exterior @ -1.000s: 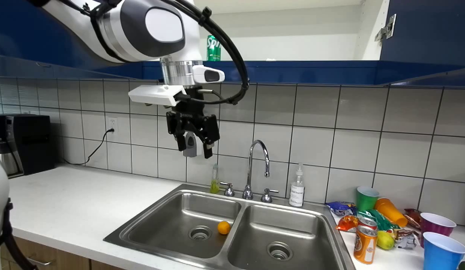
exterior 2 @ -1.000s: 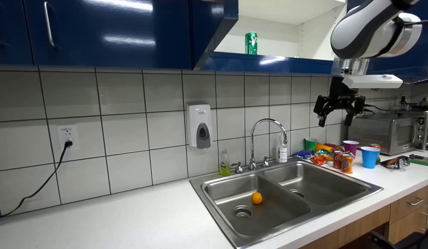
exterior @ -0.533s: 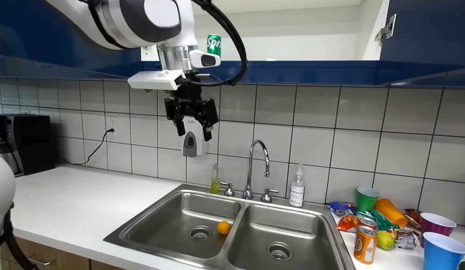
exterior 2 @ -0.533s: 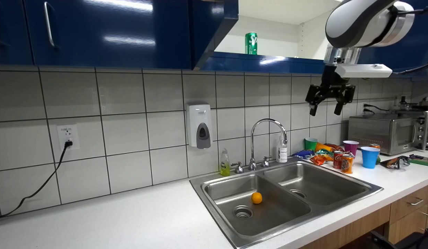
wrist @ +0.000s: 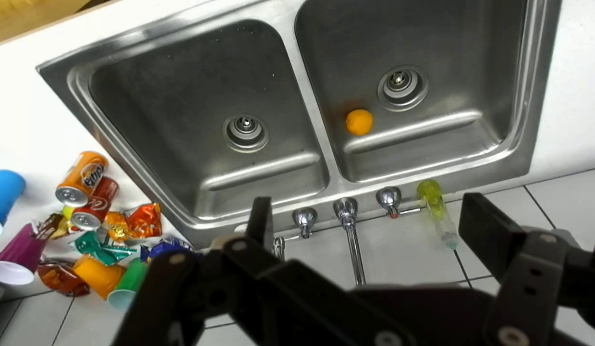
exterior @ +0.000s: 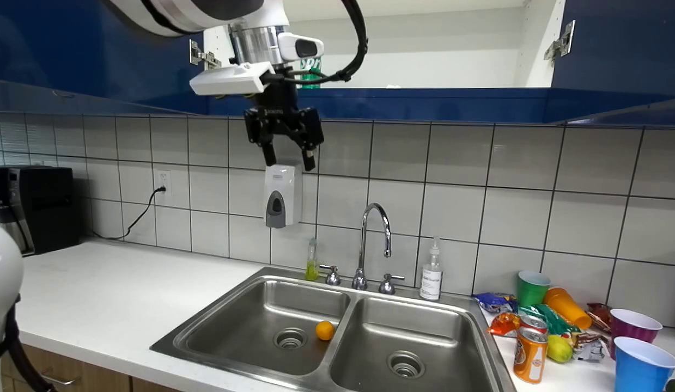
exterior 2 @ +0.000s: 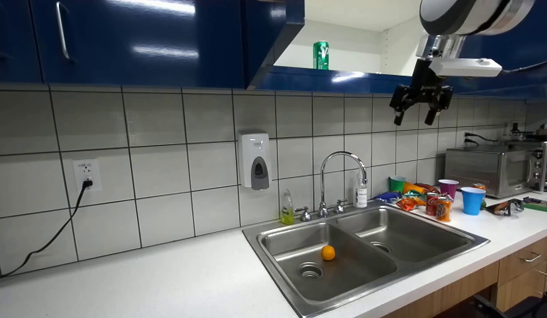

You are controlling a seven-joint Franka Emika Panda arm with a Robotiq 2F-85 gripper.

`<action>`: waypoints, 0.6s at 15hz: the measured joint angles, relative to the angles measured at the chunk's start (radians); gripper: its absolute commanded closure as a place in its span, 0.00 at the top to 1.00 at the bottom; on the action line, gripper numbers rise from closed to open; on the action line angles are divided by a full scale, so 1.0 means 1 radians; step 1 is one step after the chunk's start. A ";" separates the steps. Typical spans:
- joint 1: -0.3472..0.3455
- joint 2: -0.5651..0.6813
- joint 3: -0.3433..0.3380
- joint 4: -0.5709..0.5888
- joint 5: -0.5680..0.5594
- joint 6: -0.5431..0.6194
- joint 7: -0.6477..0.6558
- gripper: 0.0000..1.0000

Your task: Move the can of sprite from the bottom shelf to the left sink

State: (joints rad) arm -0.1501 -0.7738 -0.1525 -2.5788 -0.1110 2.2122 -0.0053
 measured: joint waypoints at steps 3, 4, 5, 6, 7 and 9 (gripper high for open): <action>0.011 -0.009 0.001 0.052 0.000 -0.008 -0.008 1.00; 0.016 -0.012 0.001 0.068 0.000 -0.010 -0.010 1.00; 0.022 -0.013 0.001 0.084 0.000 -0.011 -0.011 1.00; 0.027 -0.013 0.002 0.101 0.000 -0.011 -0.011 1.00; 0.032 -0.013 0.002 0.116 0.000 -0.011 -0.013 1.00; 0.045 -0.013 0.003 0.149 0.000 -0.011 -0.015 1.00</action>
State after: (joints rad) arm -0.1055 -0.7869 -0.1491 -2.4298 -0.1110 2.2013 -0.0198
